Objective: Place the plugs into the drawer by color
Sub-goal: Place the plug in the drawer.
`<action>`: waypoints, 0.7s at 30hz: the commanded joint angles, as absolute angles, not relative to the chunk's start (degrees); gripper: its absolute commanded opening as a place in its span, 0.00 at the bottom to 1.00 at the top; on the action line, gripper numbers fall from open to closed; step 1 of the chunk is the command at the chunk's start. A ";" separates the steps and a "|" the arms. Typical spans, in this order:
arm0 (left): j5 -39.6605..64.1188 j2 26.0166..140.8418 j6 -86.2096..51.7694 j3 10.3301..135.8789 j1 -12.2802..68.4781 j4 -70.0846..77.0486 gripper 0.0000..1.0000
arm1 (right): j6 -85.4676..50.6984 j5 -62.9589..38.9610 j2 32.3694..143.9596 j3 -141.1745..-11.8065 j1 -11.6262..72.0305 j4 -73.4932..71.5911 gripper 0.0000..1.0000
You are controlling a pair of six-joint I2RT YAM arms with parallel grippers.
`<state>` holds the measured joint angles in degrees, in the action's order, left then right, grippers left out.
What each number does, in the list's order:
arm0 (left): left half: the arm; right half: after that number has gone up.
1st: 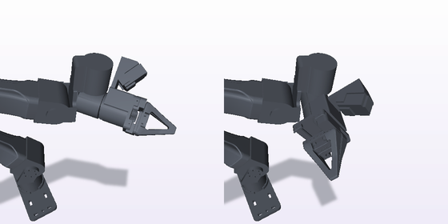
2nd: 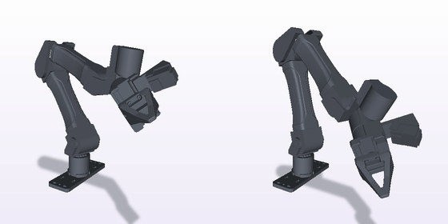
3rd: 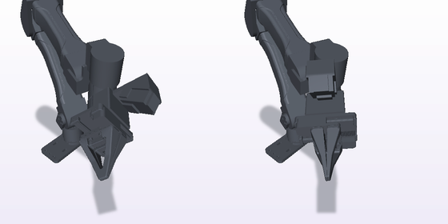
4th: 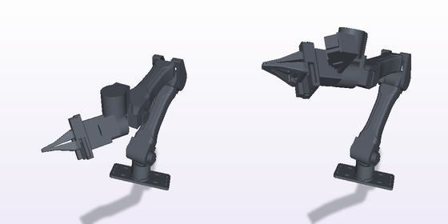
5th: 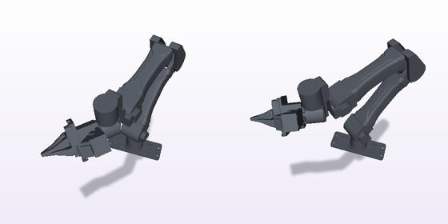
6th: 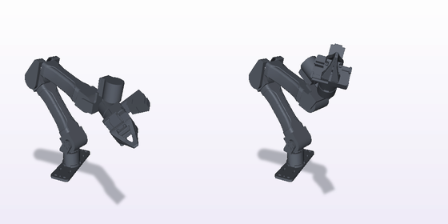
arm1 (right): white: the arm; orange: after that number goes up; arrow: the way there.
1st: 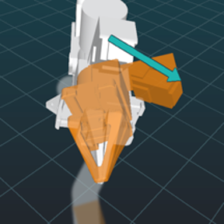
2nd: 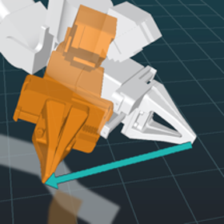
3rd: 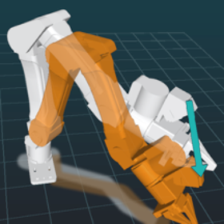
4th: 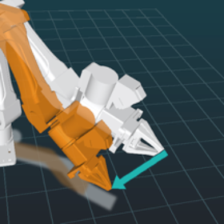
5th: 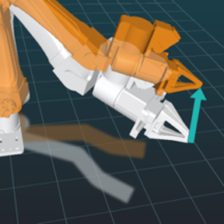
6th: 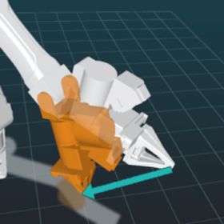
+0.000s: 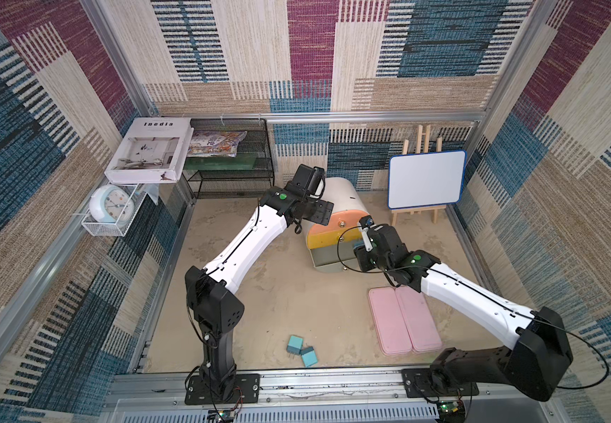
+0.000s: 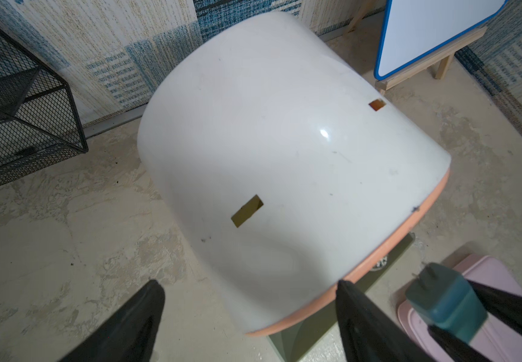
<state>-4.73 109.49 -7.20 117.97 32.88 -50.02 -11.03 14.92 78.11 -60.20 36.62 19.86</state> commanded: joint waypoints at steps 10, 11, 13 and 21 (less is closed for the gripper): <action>-2.62 110.30 -5.96 115.14 31.04 -49.96 0.89 | -8.16 17.00 85.84 -64.07 32.07 19.09 0.40; -2.47 110.30 -5.98 115.09 30.96 -49.95 0.89 | -8.34 17.43 86.10 -63.92 31.94 18.92 0.41; -2.07 110.29 -6.06 115.02 30.96 -49.94 0.89 | -8.59 17.70 86.54 -63.64 31.56 18.50 0.41; -1.52 110.13 -6.49 114.37 30.94 -49.93 0.89 | -9.46 17.30 88.04 -61.81 30.79 16.54 0.41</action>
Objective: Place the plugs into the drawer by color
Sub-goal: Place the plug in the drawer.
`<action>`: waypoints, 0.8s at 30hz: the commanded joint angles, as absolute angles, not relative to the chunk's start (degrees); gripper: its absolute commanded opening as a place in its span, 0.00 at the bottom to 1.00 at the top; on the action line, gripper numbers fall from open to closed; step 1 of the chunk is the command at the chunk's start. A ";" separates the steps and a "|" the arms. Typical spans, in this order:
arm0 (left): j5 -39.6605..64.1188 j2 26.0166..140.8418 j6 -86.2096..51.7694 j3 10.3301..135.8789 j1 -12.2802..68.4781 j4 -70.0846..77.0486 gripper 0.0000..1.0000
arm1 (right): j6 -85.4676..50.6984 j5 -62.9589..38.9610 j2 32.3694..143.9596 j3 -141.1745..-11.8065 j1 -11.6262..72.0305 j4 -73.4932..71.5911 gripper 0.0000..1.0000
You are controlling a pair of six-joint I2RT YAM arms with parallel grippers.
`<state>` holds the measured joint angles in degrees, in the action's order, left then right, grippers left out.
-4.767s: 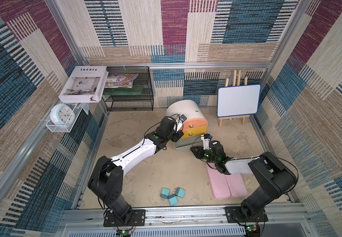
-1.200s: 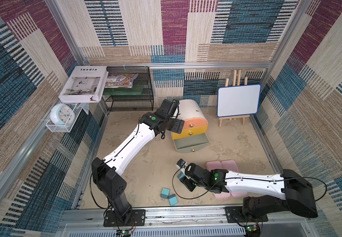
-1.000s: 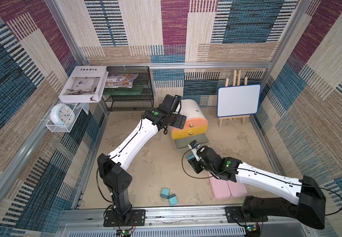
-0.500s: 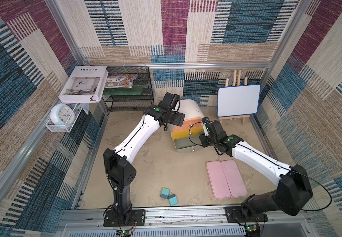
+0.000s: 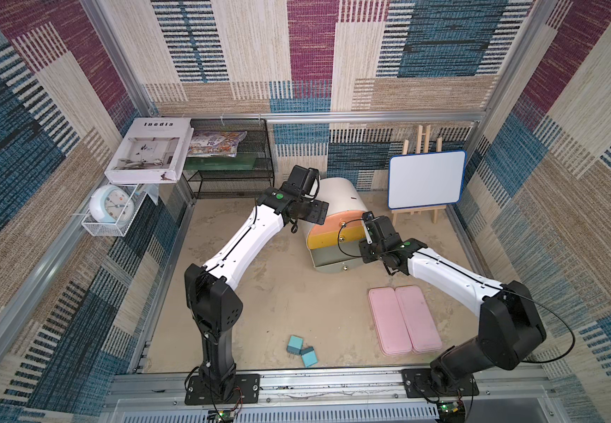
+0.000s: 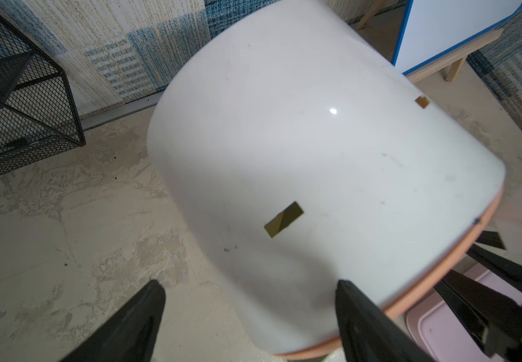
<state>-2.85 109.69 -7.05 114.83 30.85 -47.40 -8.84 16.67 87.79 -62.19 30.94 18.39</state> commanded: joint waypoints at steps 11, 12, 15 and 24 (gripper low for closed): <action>-0.97 109.95 -6.50 114.00 30.94 -49.95 0.89 | -9.50 20.94 90.67 -61.53 30.63 15.56 0.44; -1.05 109.95 -6.42 114.02 30.94 -49.94 0.89 | -9.55 21.04 90.79 -61.52 30.67 15.56 0.45; -1.14 109.95 -6.42 114.06 30.94 -49.86 0.89 | -9.71 21.26 90.73 -61.77 30.64 16.06 0.52; -1.23 109.77 -6.42 113.91 30.94 -49.97 0.89 | -9.53 15.34 85.08 -61.16 30.62 16.54 0.73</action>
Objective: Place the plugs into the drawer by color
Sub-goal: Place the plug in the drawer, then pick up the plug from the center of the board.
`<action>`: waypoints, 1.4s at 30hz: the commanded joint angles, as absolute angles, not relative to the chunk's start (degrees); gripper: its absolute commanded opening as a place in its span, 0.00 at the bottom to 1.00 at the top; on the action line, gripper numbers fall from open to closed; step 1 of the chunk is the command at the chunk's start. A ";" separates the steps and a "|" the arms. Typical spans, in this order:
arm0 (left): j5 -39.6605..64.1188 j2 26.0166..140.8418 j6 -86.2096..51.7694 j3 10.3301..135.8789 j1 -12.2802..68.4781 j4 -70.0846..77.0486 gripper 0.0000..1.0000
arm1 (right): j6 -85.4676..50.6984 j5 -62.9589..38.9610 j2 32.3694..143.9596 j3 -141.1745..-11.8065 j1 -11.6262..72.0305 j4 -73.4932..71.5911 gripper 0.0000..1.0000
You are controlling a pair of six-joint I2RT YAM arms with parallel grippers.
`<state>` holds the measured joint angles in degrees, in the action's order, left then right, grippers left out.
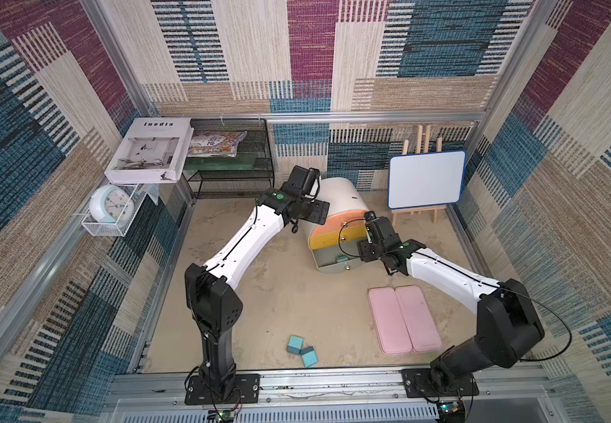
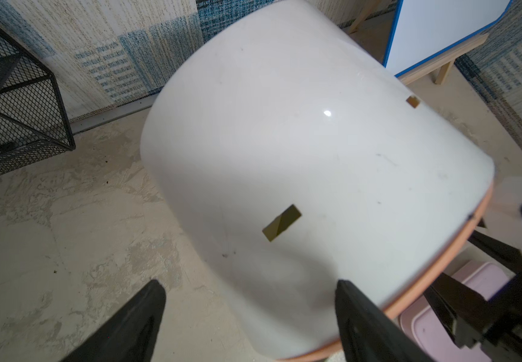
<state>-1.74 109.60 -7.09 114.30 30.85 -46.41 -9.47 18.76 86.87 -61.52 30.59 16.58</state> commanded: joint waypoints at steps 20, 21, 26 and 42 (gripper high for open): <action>-1.34 110.65 -6.68 113.73 30.85 -49.95 0.89 | -5.10 -1.78 78.51 -45.23 70.88 7.92 0.77; -1.32 110.65 -6.68 113.73 30.85 -49.89 0.88 | -5.10 -1.91 79.38 -45.18 72.11 7.78 0.78; -0.54 110.83 -7.20 113.66 30.85 -49.97 0.88 | -3.57 3.05 87.36 -47.44 77.29 6.95 0.80; -0.11 110.63 -7.09 113.55 30.85 -50.22 0.89 | -5.77 8.58 94.92 -49.33 79.59 5.60 0.88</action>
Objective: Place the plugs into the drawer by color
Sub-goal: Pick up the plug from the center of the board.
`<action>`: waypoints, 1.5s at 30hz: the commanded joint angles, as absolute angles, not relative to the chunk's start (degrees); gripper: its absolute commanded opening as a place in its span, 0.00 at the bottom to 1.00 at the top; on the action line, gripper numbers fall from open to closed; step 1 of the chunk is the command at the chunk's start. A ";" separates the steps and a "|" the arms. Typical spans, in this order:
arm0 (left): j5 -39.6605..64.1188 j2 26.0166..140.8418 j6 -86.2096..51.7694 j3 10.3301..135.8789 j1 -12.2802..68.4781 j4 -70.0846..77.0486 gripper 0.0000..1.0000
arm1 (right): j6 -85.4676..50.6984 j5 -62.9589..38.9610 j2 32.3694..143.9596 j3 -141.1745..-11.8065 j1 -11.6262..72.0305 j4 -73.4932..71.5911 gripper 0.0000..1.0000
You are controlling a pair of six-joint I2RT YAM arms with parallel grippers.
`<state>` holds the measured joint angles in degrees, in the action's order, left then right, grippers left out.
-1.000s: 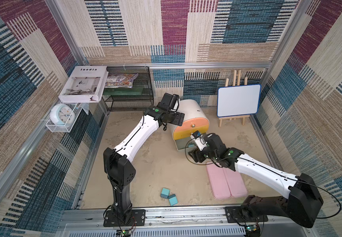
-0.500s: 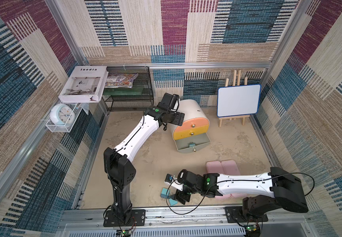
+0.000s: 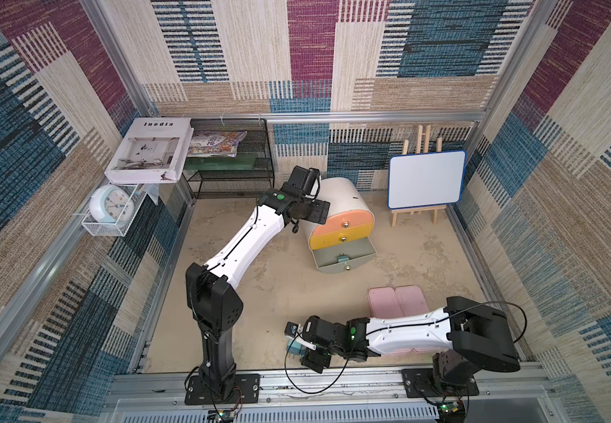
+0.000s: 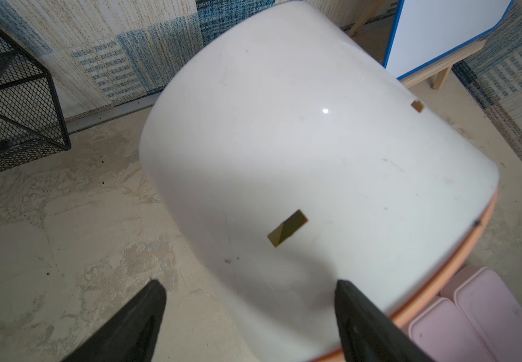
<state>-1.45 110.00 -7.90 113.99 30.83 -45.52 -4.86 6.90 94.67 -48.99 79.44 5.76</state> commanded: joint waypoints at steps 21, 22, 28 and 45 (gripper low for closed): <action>0.88 111.05 -7.65 113.58 30.85 -50.29 0.88 | -11.27 11.58 91.31 -44.57 79.55 7.58 0.64; 0.71 111.01 -7.65 113.55 30.85 -50.27 0.88 | -11.54 11.73 91.47 -44.56 79.59 7.64 0.62; 0.70 111.02 -7.72 113.56 30.85 -50.27 0.88 | -12.54 12.48 90.81 -44.65 79.57 7.87 0.46; 3.48 112.28 -8.44 123.56 30.85 -52.70 0.89 | -10.47 20.43 75.56 -47.49 60.02 10.99 0.34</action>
